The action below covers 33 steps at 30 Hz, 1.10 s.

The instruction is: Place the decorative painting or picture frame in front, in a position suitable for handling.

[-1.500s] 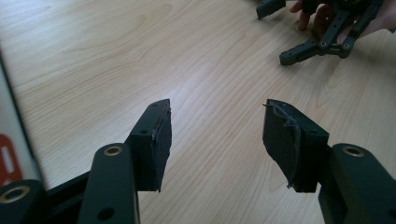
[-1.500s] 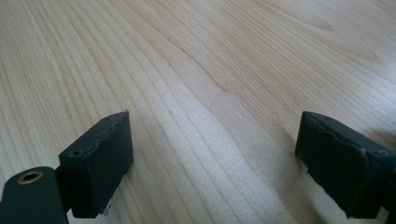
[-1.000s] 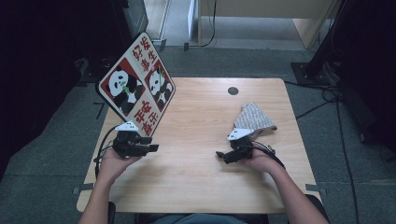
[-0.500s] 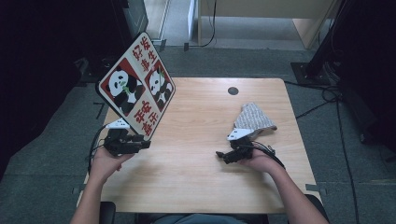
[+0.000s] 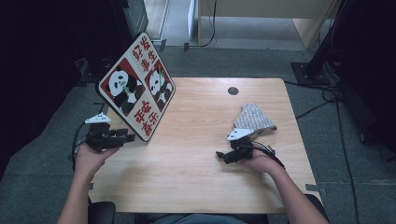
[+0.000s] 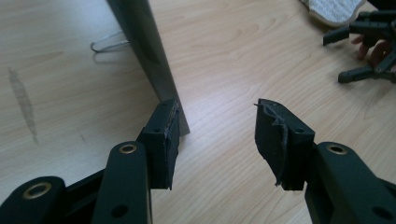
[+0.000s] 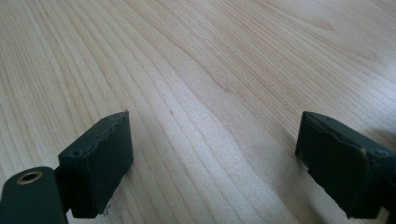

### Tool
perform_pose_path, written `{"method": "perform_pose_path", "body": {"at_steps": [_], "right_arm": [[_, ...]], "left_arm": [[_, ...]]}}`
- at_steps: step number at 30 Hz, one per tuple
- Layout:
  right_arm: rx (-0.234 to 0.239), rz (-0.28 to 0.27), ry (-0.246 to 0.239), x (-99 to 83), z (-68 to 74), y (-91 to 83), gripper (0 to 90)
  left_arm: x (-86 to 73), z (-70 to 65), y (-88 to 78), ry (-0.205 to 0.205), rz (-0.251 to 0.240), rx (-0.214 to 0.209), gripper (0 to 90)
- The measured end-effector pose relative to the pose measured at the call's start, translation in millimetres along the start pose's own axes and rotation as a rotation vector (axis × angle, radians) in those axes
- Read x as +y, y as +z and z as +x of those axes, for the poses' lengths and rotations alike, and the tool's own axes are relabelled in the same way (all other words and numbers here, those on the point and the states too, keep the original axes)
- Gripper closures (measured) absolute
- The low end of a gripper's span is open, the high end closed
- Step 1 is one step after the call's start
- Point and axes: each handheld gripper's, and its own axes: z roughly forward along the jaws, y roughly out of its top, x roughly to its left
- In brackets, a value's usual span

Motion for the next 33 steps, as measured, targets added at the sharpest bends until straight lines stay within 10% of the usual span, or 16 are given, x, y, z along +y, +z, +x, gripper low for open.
{"method": "perform_pose_path", "body": {"at_steps": [19, 33], "right_arm": [[-0.002, 0.001, 0.003, -0.2, 1.0, -0.2, 10.9], [-0.002, -0.003, -0.002, -0.1, 0.6, 0.1, 10.9]], "left_arm": [[45.9, 26.0, -34.2, -0.068, -0.076, 0.052, 49.1], [115.7, 31.6, -50.0, -0.059, -0.052, 0.078, 48.8]]}}
